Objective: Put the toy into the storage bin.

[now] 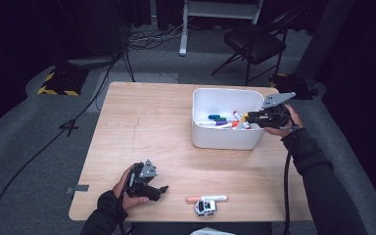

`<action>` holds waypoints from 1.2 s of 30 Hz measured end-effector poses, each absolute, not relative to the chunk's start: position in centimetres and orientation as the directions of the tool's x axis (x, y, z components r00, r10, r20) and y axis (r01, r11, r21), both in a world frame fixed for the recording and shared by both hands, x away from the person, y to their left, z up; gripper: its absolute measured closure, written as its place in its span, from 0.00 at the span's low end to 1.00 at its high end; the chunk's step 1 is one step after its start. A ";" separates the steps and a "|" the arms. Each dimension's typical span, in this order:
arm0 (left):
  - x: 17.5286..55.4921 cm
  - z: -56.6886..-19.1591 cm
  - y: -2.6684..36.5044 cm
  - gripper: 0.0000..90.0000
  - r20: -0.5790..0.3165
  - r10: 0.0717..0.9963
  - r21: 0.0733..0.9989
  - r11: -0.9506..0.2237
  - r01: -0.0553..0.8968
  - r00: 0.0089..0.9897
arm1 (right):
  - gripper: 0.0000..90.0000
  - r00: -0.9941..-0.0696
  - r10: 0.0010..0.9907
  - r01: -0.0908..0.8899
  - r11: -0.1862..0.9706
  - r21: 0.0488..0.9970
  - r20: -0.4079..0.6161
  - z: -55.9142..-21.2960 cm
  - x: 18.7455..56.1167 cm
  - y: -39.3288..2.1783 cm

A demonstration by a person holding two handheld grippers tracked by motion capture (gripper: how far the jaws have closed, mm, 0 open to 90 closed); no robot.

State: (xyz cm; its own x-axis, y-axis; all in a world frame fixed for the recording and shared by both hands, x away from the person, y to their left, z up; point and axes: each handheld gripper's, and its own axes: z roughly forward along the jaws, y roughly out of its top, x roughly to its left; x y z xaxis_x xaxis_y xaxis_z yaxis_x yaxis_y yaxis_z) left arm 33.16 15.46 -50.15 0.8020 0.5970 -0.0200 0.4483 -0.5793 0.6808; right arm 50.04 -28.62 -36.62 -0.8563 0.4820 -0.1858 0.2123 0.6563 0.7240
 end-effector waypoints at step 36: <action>33.2 -50.2 15.5 0.17 -0.020 0.597 0.681 -0.580 0.448 0.802 | 0.58 -0.977 0.180 -0.001 0.535 0.845 -0.115 -39.4 39.0 -22.0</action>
